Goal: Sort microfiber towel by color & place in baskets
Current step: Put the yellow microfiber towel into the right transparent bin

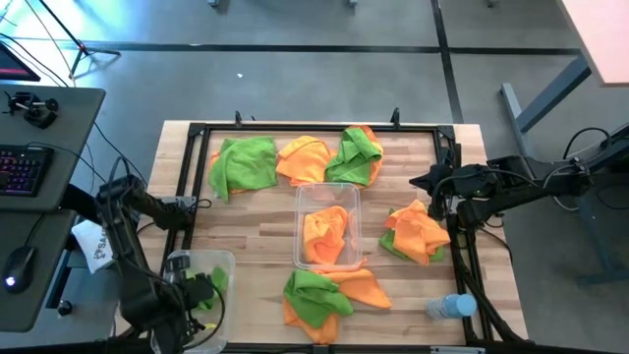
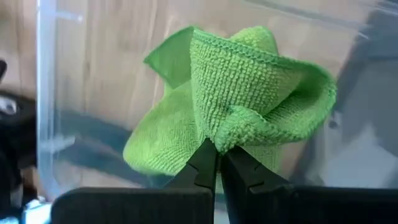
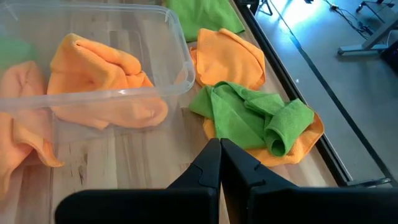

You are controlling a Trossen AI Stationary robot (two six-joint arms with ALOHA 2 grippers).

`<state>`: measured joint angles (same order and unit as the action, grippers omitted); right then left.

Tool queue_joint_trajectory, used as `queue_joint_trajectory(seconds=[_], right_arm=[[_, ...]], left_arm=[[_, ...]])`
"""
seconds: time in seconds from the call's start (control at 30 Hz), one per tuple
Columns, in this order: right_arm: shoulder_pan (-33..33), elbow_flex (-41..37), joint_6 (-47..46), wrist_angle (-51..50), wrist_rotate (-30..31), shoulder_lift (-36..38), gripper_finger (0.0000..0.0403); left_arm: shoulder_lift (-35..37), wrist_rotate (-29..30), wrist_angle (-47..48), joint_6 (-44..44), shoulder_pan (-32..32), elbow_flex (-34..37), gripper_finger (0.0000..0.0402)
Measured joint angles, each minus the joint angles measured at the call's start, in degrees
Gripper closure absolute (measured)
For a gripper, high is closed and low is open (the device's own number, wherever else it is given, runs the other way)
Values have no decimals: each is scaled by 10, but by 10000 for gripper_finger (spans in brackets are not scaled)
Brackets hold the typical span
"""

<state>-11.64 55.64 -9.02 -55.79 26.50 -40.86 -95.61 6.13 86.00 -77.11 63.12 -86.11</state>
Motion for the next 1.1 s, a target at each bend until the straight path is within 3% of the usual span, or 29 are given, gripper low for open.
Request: queue_joint_trajectory(seconds=[0.23, 0.4, 0.57, 0.77, 1.1], right_arm=[[0, 0, -46, 0, 6, 0, 403], [0, 0, -67, 0, 23, 0, 403], [0, 0, -86, 0, 26, 0, 403], [0, 0, -128, 0, 27, 0, 403], [0, 0, -165, 0, 37, 0, 403]], left_arm=[[0, 22, -154, 64, 3, 108, 401], [4, 24, -199, 60, 14, 179, 401], [43, 45, -251, 54, 34, 247, 401], [90, 32, -367, 92, 40, 336, 401], [93, 34, -364, 88, 36, 372, 378]])
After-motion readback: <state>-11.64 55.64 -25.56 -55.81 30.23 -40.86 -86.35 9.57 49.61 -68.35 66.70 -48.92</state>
